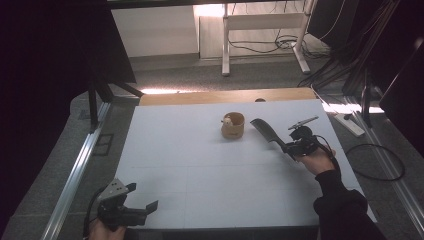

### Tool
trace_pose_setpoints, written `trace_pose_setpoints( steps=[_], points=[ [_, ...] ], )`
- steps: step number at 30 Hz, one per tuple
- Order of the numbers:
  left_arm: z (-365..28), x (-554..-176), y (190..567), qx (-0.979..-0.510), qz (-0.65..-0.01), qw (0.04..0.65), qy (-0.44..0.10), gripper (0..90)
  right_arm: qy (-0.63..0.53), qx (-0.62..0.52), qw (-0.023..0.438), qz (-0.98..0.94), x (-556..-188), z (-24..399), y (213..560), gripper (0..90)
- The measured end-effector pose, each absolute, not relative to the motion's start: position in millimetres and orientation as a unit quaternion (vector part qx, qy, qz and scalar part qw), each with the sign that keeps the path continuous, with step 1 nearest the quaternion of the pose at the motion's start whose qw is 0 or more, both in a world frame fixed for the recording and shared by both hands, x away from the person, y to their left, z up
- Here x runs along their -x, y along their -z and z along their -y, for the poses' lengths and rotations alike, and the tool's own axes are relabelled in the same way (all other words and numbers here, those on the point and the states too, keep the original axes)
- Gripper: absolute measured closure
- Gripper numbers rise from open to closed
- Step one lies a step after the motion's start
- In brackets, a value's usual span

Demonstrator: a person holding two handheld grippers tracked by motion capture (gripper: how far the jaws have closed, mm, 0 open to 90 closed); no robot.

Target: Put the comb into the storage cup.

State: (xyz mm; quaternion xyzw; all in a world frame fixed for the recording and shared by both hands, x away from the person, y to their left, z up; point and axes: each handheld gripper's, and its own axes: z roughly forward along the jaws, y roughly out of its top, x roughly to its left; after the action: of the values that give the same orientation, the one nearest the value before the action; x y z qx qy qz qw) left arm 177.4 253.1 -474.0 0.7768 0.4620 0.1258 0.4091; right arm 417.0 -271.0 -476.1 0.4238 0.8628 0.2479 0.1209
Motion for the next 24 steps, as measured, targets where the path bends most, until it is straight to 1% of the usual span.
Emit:
trace_pose_setpoints(
  steps=[10,24],
  points=[
    [-249.8,-176.3,471.8,-0.774,-0.446,0.427,-0.140,0.0,-0.270,-0.420,0.132,-0.857,-408.8,273.7,468.4,72.6],
    [-247.3,-176.3,471.3,-0.775,-0.444,0.429,-0.139,0.0,-0.294,-0.408,0.147,-0.851,-396.2,275.2,458.8,72.5]
  ],
)
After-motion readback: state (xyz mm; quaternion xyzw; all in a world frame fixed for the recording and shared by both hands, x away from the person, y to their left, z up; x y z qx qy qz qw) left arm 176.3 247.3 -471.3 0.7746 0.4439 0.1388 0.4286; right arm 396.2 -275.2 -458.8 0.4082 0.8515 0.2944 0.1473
